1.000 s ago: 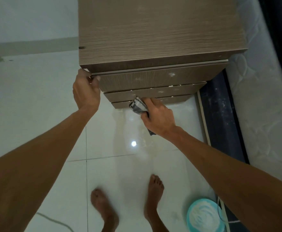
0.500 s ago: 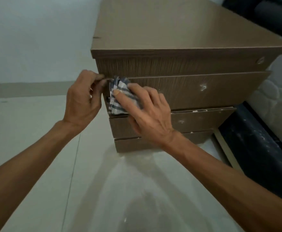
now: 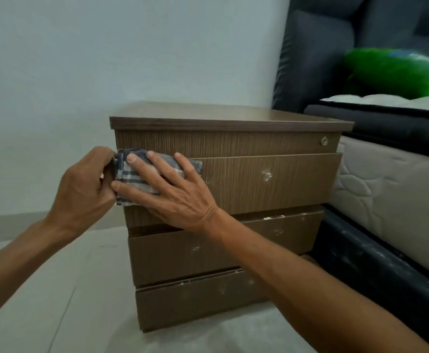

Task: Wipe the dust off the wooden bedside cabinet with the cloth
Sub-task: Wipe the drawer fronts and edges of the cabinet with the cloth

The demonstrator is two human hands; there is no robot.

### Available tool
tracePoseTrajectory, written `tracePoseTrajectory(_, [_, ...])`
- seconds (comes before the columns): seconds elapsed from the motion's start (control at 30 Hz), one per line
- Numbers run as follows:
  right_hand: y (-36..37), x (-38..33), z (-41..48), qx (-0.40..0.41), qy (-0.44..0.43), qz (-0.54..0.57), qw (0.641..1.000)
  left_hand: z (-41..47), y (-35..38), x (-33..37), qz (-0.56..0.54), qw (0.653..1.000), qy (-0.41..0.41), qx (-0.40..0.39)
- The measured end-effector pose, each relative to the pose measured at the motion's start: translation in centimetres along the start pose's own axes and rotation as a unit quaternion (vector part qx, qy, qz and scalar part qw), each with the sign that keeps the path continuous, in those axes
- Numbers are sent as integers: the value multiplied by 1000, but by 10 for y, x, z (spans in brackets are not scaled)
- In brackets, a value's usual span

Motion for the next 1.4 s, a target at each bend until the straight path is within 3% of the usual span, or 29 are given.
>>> tracePoseTrajectory(0.27, [9,32,-38,31,10,-51,998,4,-7,10,49,998,29,0])
tracePoseTrajectory(0.4, [6,55,-61,61,57,-74,994,4,-10,13,81,996,32,-20])
tracePoseTrajectory(0.53, [5,92,-100,32,96,-86,991,2,-8,14,82,996,27,-2])
tracePoseTrajectory(0.73, [-5,135,-153,-6,273,-77,959,-3,3,10,101,995,5,28])
tracePoseTrajectory(0.83, [-8,144,-166,-8,374,-56,926,-6,10,21,171,985,5,31])
tracePoseTrajectory(0.93, [-10,152,-173,-7,449,-38,893,-8,19,34,233,971,57,3])
tracePoseTrajectory(1.03, [-14,164,-179,-4,530,-20,848,-8,24,41,247,964,93,-13])
tracePoseTrajectory(1.2, [-17,185,-189,17,631,5,775,-4,28,43,236,969,76,-19])
tracePoseTrajectory(1.27, [-23,188,-190,26,690,25,723,-2,27,47,227,971,68,-28])
tracePoseTrajectory(1.4, [-41,195,-194,-22,811,40,583,5,19,49,212,973,71,-54])
Point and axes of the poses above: each hand's wrist, its own z-axis towards the middle knuckle, its own y-axis out of the palm, x = y × z, the point moved 2 cm from there along z, towards the middle knuckle, and after that the axes turned 10 degrees about -z, right-handed, at the moved point
